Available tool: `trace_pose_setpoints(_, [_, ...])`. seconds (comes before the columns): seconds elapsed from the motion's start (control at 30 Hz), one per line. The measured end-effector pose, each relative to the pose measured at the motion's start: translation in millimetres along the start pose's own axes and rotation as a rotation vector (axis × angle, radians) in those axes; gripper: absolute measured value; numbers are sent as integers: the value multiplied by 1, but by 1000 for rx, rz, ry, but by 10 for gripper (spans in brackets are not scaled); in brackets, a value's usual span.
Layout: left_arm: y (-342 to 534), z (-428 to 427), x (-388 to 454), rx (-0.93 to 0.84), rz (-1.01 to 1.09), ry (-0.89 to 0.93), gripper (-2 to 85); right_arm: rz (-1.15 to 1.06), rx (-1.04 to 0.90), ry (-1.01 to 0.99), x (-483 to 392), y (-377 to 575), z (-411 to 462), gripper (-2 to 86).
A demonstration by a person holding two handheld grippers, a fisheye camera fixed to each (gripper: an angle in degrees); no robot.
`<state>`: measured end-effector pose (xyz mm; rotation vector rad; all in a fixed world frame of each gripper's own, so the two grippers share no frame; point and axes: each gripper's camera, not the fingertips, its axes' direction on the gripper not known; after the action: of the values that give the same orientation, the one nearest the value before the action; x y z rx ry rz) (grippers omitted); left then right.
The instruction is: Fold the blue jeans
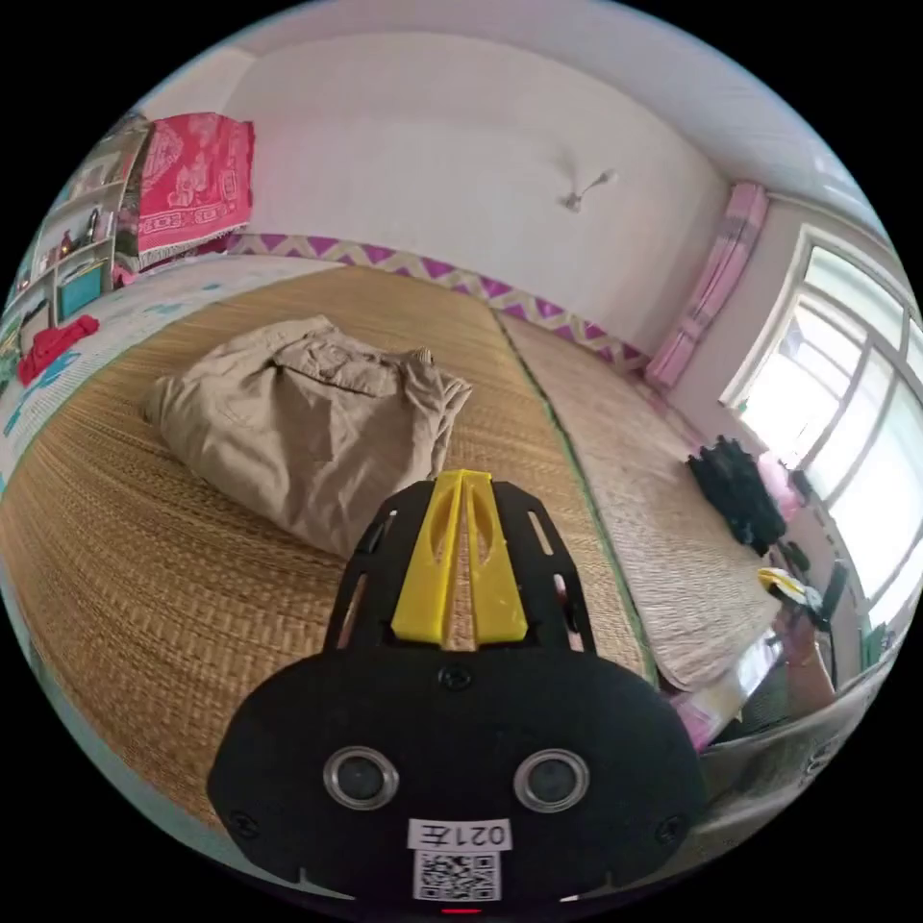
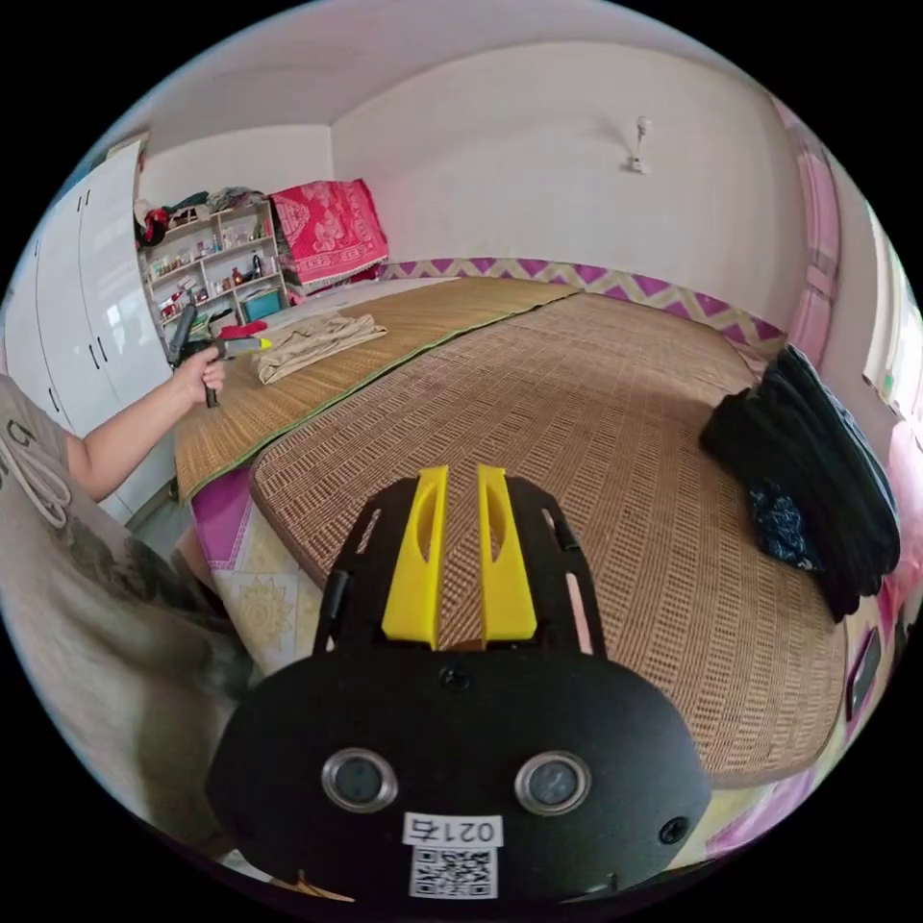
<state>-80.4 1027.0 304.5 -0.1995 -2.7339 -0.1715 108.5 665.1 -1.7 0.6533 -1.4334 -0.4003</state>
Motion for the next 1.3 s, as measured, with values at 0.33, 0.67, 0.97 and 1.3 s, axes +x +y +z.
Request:
trace_pose_setpoints(0.33, [-163,116,-66,-246,-164,-67,-10,28,-75,125,15,6,-37,111])
trace_pose_setpoints(0.67, [-276,91,-84,-153,-182,-41,-9,106,-86,228,122,-38,-42,10])
trace_pose_setpoints(0.97, [-309,68,115,-321,167,241,5,130,-47,500,336,-149,-62,61])
trace_pose_setpoints(1.3, [-295,63,336,-492,470,200,57,-176,-182,615,400,-269,59,141])
